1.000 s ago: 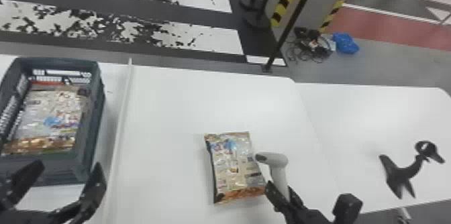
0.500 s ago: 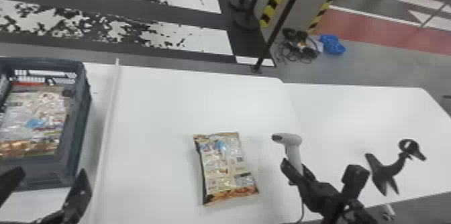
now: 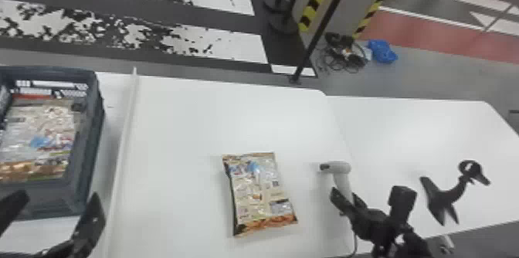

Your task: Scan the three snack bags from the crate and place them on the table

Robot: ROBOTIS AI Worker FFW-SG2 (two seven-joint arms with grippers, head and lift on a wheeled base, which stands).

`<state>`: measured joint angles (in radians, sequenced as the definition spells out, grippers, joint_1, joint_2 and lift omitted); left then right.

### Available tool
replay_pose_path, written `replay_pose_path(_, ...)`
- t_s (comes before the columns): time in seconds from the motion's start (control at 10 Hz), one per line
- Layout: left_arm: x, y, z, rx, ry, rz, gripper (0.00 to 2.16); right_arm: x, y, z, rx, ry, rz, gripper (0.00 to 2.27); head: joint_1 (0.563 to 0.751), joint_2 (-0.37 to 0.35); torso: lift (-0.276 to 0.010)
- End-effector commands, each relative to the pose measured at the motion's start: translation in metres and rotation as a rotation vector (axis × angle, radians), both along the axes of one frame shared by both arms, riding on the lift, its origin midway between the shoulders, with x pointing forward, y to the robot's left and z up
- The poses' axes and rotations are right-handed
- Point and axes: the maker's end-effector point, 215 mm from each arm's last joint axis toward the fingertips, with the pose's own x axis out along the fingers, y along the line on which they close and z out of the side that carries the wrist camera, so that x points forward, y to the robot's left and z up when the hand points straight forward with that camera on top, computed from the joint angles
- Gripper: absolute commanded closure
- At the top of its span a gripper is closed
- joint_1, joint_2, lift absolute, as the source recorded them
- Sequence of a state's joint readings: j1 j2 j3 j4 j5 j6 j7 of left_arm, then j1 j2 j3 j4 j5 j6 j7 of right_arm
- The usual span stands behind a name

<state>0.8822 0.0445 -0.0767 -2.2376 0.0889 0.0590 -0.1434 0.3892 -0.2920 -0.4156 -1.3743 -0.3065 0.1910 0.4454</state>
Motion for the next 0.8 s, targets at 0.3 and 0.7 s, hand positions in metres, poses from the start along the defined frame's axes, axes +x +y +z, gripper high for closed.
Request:
replay_pose_path(0.3, 0.0, 0.001, -0.001, 0.002, 0.002, -0.002, 0.09, 0.006, -0.005, -0.011, -0.031, 0.011, 0.012, 1.14, 0.695, -0.35, -0.037)
replay_pose_path(0.7, 0.001, 0.001, -0.003, 0.002, 0.007, -0.003, 0.09, 0.01, -0.007, 0.034, -0.042, -0.074, 0.015, 0.04, 0.695, -0.35, -0.037)
